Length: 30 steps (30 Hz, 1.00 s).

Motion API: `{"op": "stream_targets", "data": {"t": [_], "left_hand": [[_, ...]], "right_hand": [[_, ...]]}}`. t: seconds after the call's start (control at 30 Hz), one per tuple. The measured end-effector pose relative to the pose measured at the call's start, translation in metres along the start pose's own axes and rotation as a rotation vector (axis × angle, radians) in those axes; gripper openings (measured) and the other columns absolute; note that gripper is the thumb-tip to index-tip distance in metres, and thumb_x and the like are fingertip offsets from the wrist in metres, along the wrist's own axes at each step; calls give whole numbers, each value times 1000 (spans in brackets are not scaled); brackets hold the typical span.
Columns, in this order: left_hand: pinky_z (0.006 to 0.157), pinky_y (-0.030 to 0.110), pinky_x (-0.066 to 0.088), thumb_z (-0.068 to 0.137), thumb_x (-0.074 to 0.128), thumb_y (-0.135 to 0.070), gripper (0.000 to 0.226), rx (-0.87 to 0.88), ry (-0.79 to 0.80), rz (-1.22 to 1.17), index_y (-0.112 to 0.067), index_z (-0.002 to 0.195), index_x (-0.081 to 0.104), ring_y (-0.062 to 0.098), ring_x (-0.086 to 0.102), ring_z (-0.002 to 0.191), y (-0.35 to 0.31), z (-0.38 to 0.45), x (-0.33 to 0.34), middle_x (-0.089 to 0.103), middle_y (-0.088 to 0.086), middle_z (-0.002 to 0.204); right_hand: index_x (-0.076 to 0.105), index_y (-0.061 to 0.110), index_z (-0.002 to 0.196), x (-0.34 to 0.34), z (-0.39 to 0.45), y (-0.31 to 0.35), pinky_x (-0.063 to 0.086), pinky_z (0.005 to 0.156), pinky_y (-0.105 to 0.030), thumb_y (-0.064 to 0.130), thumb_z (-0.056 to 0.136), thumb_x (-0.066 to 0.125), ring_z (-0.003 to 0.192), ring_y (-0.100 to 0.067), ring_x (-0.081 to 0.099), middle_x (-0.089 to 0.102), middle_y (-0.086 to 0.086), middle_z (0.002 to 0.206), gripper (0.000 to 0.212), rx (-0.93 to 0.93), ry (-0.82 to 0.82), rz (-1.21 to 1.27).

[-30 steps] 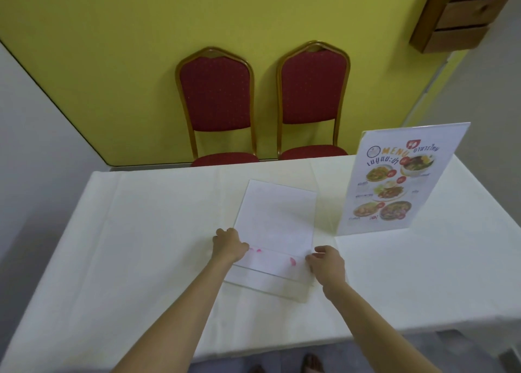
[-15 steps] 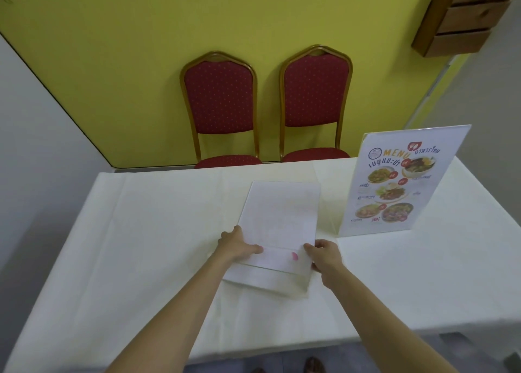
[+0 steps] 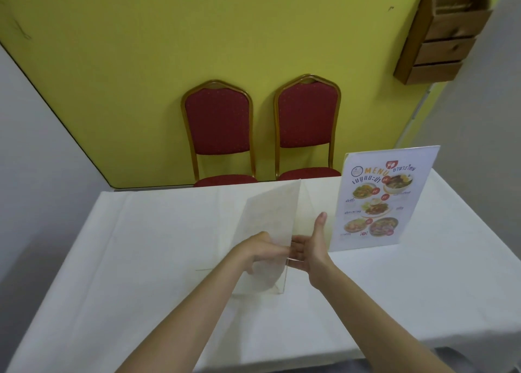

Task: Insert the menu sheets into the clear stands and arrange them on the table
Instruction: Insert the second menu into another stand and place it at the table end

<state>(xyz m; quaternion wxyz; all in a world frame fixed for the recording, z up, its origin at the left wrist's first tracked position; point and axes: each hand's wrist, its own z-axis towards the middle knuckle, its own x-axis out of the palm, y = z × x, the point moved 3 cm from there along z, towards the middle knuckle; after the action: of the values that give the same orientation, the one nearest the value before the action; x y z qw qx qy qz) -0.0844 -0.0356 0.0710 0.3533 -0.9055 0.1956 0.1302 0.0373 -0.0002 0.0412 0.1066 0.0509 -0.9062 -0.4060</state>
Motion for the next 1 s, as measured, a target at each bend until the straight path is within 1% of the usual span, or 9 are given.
{"op": "stream_targets", "data": {"t": [0.07,0.13,0.37,0.43,0.53,0.6,0.73,0.9,1.0], "left_hand": [[96,54,50,74,72,-47,61,-17,-12,30,-12,122,58,30,54,122,-4,-5,-6,61,8,128],[92,50,54,75,72,-46,63,-27,-22,89,-12,125,56,30,57,119,-8,-10,-12,61,8,127],[82,44,61,87,56,-13,39,-41,-49,299,0,124,56,35,65,111,-27,-22,-26,62,18,119],[75,40,62,90,53,-10,35,-12,-101,383,1,123,55,36,70,103,-32,-21,-27,65,16,111],[78,41,61,94,44,-14,31,35,-223,418,-3,122,52,37,67,101,-34,-23,-28,61,17,118],[77,34,56,96,41,-14,29,56,-316,414,-2,121,51,34,64,103,-33,-28,-32,58,16,120],[76,35,49,92,39,-7,25,100,-385,232,-2,112,53,30,62,97,-25,-35,-49,62,16,112],[70,36,55,89,34,1,17,166,-336,-16,-8,91,48,29,65,87,-11,-51,-54,63,9,89],[72,37,60,92,35,-2,27,209,-283,-205,-6,109,56,30,71,96,-4,-57,-50,70,12,109]], "right_hand": [[67,10,81,4,-5,5,57,77,-39,85,74,5,88,-28,70,74,-11,82,98,-16,35,2],[67,12,78,7,-7,9,57,78,-39,84,76,5,87,-27,70,75,-5,72,95,-39,71,4],[66,15,101,23,-8,8,59,79,-41,77,83,14,98,-24,70,74,-10,103,83,-97,175,-24],[66,15,109,25,-7,5,60,82,-40,63,93,26,99,-22,71,74,-8,106,65,-144,203,-69],[70,12,109,29,-6,3,59,84,-36,34,98,42,100,-20,71,74,-5,108,37,-212,253,-187],[71,14,109,35,-6,-2,59,85,-33,32,96,47,104,-17,68,72,0,111,32,-214,295,-292],[69,20,105,42,-5,-10,56,78,-24,31,99,45,93,-5,70,73,6,105,27,-196,317,-352],[62,13,119,24,13,-10,42,67,-17,27,99,42,96,-14,60,64,-4,121,32,-225,165,-430],[53,8,117,11,22,-9,46,68,-24,36,97,45,97,-19,60,61,-8,114,36,-188,92,-432]]}}
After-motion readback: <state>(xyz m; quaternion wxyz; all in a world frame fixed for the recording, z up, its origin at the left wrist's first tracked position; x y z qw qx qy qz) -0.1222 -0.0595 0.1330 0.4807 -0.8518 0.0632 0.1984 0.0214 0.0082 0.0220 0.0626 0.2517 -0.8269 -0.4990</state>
